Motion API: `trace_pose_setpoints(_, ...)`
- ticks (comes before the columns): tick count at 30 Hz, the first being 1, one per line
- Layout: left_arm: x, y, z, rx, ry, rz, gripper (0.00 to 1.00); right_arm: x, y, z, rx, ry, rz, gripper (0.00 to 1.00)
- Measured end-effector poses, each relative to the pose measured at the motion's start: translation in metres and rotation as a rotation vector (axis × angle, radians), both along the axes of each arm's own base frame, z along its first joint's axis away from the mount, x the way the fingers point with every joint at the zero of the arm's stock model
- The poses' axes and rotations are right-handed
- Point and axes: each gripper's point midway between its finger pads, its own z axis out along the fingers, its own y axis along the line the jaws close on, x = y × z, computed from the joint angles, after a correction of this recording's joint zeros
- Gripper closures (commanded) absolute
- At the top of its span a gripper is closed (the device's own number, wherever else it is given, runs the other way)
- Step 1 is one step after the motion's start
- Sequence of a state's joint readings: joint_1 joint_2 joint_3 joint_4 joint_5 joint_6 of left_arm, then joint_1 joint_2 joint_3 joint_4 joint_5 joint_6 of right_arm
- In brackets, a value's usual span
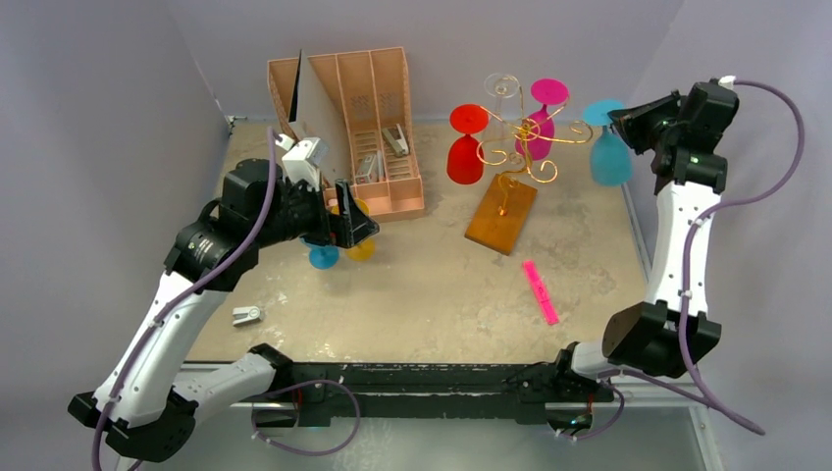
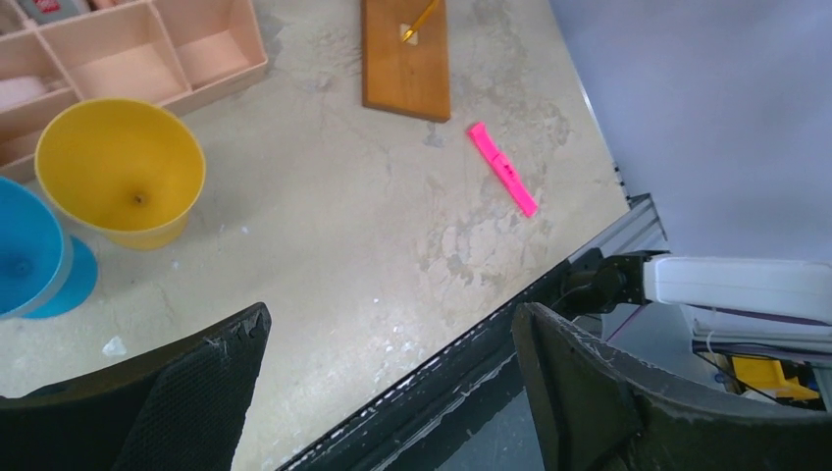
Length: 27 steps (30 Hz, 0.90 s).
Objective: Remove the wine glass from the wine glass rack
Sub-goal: Pick up the wine glass from the wine rack, then place the wine glass at the center of the board.
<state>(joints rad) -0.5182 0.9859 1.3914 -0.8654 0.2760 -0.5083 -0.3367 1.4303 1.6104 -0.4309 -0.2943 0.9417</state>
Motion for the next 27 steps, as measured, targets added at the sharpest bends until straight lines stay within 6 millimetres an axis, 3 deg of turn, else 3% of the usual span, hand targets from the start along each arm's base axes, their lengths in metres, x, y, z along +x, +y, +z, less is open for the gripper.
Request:
trace_pose_setpoints(6,0.001,0.008,-0.021,0.078,0.060,0.029,0.08,-0.016,-0.003,0.015,-0.091,-0.018,-0.015,1.00)
trace_pose_setpoints(11,-0.003,0.011,-0.020,0.078,0.056,0.030,0.08,-0.026,0.000,0.018,-0.114,-0.025,-0.005,1.00)
trace_pose_setpoints(17,-0.010,0.017,-0.020,0.074,0.041,0.037,0.07,-0.040,-0.001,0.007,-0.170,0.028,0.007,1.00)
trace_pose_setpoints(27,-0.015,0.018,-0.021,0.075,0.051,0.025,0.07,-0.086,0.010,0.024,-0.261,-0.001,0.020,1.00)
